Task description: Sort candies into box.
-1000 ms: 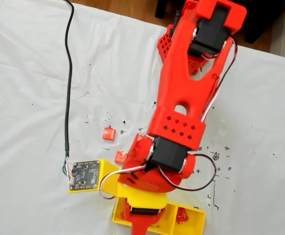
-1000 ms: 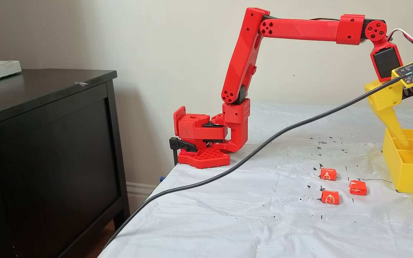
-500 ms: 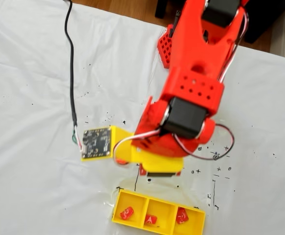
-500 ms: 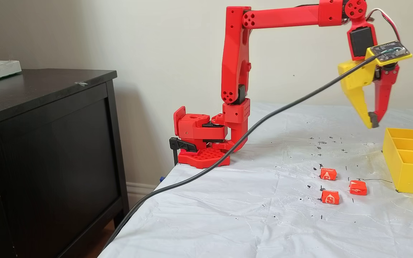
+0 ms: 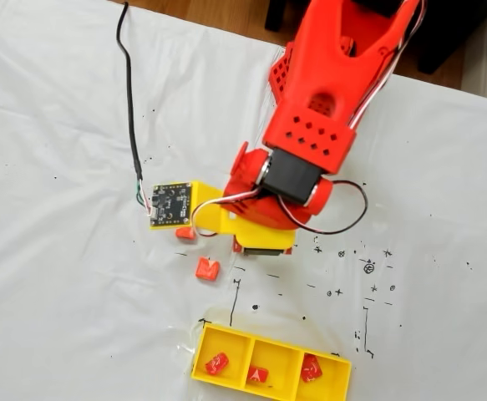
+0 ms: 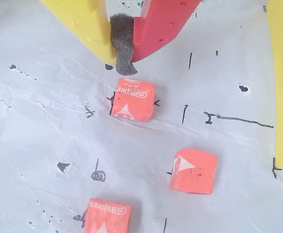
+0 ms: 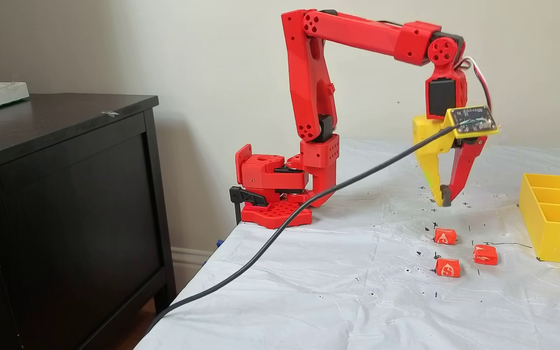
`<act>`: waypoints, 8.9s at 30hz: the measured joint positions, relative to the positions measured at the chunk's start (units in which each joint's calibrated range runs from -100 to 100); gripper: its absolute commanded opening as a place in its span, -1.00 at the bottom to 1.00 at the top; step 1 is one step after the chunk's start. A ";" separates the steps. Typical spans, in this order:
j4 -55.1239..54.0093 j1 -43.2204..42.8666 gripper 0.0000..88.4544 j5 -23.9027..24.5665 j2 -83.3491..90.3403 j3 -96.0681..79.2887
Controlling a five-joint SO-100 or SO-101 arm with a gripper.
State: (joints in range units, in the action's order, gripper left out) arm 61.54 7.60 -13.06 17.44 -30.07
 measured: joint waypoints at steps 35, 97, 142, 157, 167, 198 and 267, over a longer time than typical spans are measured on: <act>-4.47 3.01 -0.21 -2.10 -5.18 -5.16; -3.45 2.36 -0.40 -2.10 -7.72 -5.16; -4.24 -0.57 -1.00 0.44 -7.04 -3.15; -7.22 -12.19 -1.00 10.11 3.56 2.45; -23.31 -16.01 -1.00 14.41 5.01 1.93; -44.11 -21.05 -0.81 16.41 -8.57 -0.79; -2.83 4.14 -1.00 -0.93 -0.08 6.13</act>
State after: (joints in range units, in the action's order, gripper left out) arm 58.71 11.74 -13.99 17.35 -23.94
